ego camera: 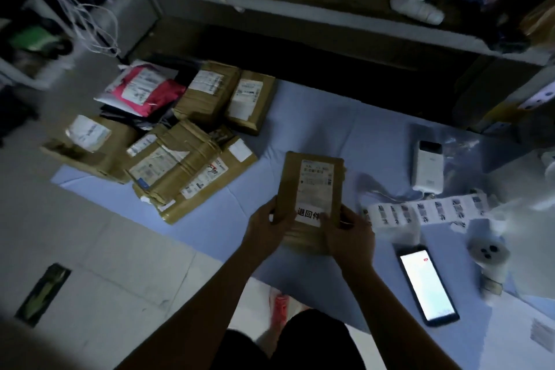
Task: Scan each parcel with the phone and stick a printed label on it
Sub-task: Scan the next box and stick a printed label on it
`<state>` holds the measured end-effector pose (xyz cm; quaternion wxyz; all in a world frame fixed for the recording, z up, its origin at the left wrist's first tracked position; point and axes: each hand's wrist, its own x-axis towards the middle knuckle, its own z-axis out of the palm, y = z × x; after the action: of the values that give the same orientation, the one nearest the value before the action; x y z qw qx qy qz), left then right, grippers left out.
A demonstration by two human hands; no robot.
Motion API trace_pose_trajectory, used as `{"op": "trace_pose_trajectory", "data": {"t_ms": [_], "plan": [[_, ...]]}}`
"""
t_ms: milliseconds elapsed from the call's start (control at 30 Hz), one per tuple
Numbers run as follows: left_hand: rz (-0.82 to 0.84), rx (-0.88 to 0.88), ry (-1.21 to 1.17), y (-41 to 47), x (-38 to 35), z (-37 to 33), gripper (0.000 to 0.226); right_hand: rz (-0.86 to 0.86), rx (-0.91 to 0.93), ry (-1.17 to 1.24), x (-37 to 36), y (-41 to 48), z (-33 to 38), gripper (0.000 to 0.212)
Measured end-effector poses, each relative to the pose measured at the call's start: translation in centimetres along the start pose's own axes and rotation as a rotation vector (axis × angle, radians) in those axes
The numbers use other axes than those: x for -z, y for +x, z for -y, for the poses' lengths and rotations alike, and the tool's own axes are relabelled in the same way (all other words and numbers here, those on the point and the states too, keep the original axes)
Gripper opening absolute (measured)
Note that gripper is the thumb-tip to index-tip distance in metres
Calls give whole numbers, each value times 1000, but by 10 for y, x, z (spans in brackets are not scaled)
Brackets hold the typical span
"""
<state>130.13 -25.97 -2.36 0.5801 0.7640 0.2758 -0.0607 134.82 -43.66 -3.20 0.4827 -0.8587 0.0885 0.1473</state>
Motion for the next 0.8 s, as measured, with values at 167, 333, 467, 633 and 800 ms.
{"op": "trace_pose_trajectory", "data": {"t_ms": [167,333,467,633,800], "plan": [[-207,-92,-59,-28,75,-20,32,49,176,185,-31,-28,60,36],[-350,-295,-121,-58,187,-43,34,130,378,230,-84,-66,159,37],[-427,-360,-184,-79,299,-23,43,234,484,266,-167,-111,236,30],[-521,-310,-204,-118,445,49,46,365,537,232,-304,-183,287,25],[-596,-147,-188,-138,577,135,33,499,531,138,-452,-245,310,7]]}}
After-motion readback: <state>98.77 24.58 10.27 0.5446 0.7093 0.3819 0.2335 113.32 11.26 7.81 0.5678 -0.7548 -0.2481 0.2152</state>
